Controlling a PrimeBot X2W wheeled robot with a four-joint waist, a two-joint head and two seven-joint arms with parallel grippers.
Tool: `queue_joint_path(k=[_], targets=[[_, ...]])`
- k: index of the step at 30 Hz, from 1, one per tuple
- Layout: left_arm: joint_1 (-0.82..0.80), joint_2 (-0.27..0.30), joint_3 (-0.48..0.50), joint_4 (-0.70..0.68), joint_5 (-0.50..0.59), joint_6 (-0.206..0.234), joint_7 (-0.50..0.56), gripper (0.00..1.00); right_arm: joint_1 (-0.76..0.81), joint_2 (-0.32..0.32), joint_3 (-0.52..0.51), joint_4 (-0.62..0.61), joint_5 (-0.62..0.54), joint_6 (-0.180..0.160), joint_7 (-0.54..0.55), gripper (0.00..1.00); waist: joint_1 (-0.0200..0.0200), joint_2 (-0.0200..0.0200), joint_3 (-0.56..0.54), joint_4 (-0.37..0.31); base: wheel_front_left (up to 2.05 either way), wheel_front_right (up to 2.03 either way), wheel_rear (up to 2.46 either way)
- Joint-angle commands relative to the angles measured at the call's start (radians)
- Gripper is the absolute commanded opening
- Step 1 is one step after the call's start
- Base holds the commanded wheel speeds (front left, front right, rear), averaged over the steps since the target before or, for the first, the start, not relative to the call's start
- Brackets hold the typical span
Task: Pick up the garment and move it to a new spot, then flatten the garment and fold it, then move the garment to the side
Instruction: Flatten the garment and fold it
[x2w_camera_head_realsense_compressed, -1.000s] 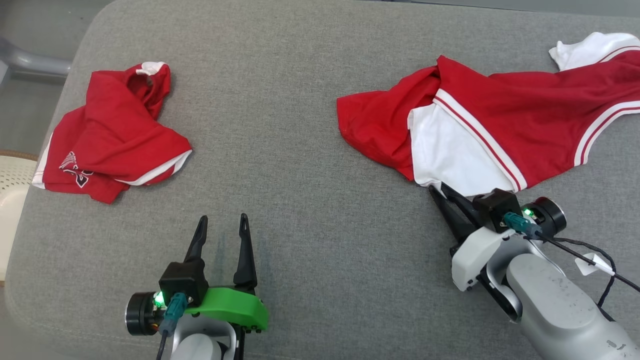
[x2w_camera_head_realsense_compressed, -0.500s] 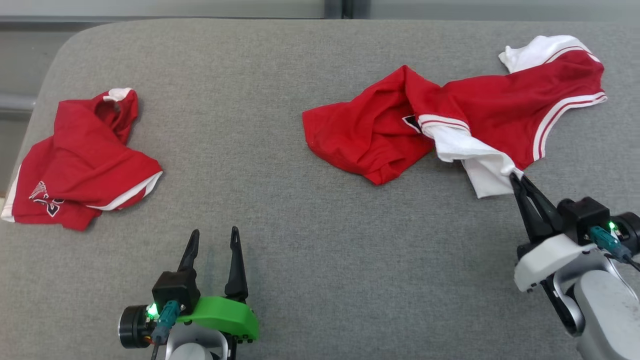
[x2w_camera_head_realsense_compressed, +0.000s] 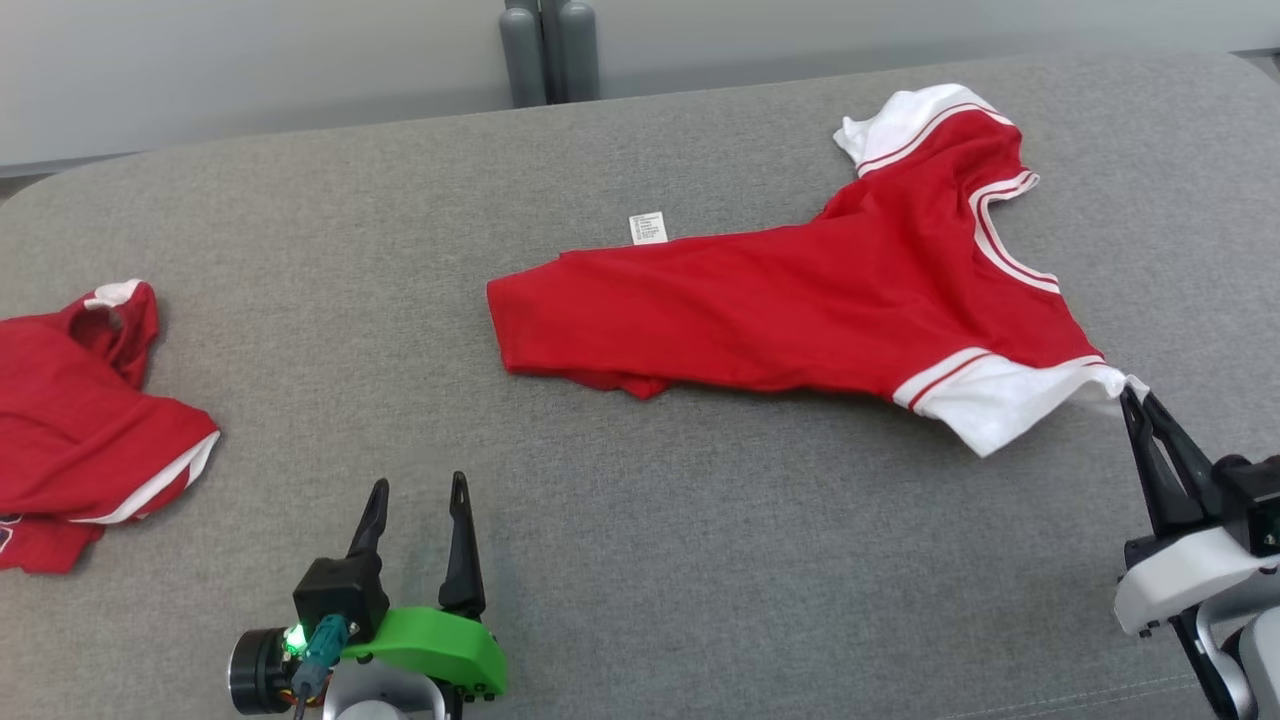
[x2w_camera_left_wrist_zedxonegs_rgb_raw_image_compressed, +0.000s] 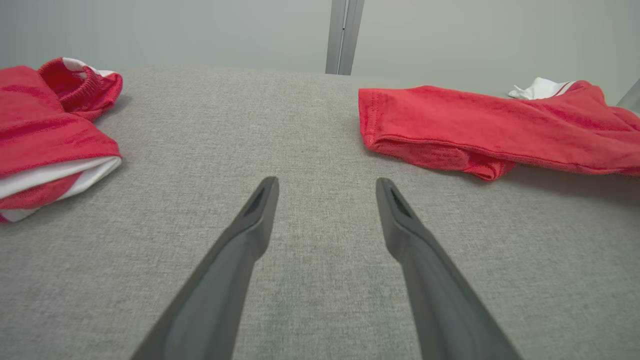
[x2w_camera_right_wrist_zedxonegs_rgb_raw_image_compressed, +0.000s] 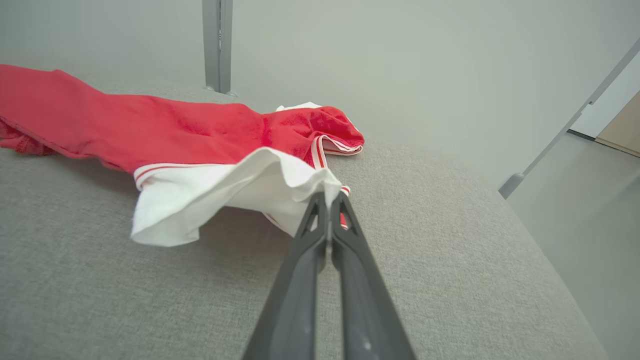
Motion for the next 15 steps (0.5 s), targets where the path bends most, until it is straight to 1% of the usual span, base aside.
queue_joint_path(k=[1,6,7,8,9,13,15], targets=[[0.013,0.004,0.003,0.004,0.009,-0.002,0.001,1.0,0.024,0.006,-0.003,0.009,0.003,-0.001,-0.003,0.0,0.0,-0.0001,-0.02,-0.032,0.0,0.0,0.0],[0.018,0.004,0.01,0.009,0.014,-0.007,0.001,1.0,0.071,0.017,-0.022,0.088,0.007,-0.001,-0.003,0.0,0.0,-0.0001,-0.026,-0.046,0.0,0.0,0.0],[0.019,0.004,0.014,0.013,0.02,-0.008,0.001,1.0,0.078,0.024,-0.031,0.123,0.004,-0.001,-0.003,0.27,0.0,-0.0001,-0.025,-0.053,0.0,0.0,0.0],[0.02,0.004,0.016,0.013,0.022,-0.009,0.001,1.0,0.078,0.029,-0.035,0.135,0.003,-0.001,-0.003,0.7,0.0,-0.0001,-0.024,-0.056,0.0,0.0,0.0],[0.019,0.004,0.018,0.015,0.025,-0.011,0.001,1.0,0.074,0.037,-0.037,0.145,0.008,-0.001,-0.003,1.0,0.0,-0.0001,-0.022,-0.059,0.0,0.0,0.0],[0.002,0.004,0.015,0.02,0.015,-0.021,0.001,1.0,0.05,0.052,-0.04,0.132,0.01,-0.001,-0.003,1.0,0.0,-0.0001,-0.009,-0.076,0.0,0.0,0.0],[-0.018,0.004,0.007,0.028,0.006,-0.035,0.001,1.0,0.042,0.064,-0.036,0.118,0.016,-0.001,-0.003,1.0,0.0,-0.0001,0.002,-0.088,0.0,0.0,0.0]])
